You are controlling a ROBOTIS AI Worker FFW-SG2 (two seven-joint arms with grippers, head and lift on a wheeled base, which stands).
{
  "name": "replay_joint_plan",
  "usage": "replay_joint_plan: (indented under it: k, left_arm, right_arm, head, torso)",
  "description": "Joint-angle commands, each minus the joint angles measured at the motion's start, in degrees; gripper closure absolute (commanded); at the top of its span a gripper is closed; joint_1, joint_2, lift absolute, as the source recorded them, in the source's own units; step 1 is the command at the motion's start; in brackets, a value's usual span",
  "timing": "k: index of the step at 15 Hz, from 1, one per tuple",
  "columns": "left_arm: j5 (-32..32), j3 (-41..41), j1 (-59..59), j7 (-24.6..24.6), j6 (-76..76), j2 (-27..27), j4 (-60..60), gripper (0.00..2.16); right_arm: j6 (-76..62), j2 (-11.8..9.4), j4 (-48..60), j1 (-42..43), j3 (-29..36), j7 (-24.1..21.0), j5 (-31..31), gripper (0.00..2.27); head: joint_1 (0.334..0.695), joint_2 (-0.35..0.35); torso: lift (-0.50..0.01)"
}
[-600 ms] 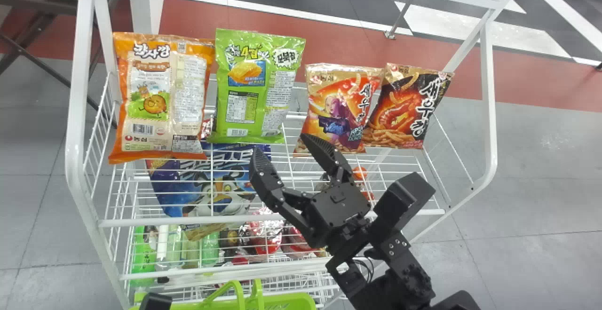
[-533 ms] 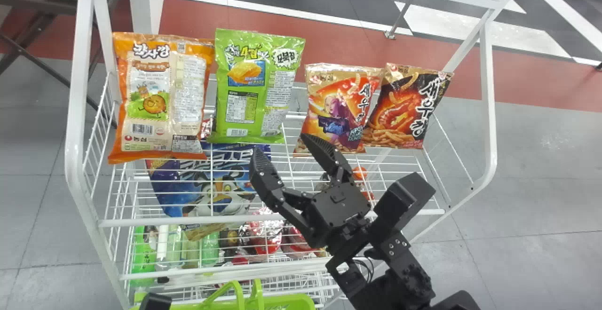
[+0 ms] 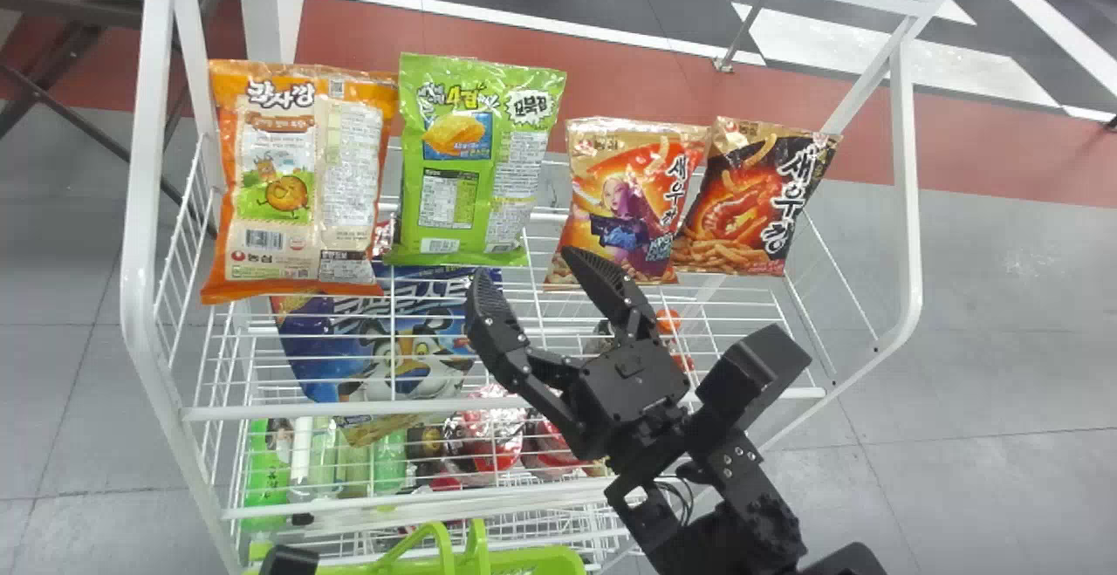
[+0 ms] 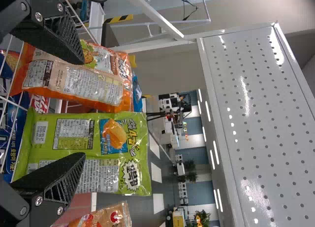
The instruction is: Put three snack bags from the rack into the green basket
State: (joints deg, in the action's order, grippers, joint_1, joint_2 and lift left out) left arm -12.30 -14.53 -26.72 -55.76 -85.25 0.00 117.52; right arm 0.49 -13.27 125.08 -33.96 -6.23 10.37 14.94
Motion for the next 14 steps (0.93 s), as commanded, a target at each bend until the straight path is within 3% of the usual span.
replay_joint_plan:
  k: [1,14]
  left_arm:
    - [-0.1,0.0,0.0,-0.1,0.0,-0.1,0.0,1.33]
    - [-1.3,0.0,-0.1,-0.7,1.3,-0.1,-0.1,1.33]
  right_arm:
    - [-0.2,0.0,-0.5,0.4,-0.2,0.0,-0.1,0.17]
    - [-2.8,-0.1,-2.4,2.1,-1.3,0.4,-0.2,0.17]
  head:
    - [0.695,-0.35]
    - [0.695,-0.35]
  torso:
    - [0.0]
    - [0.0]
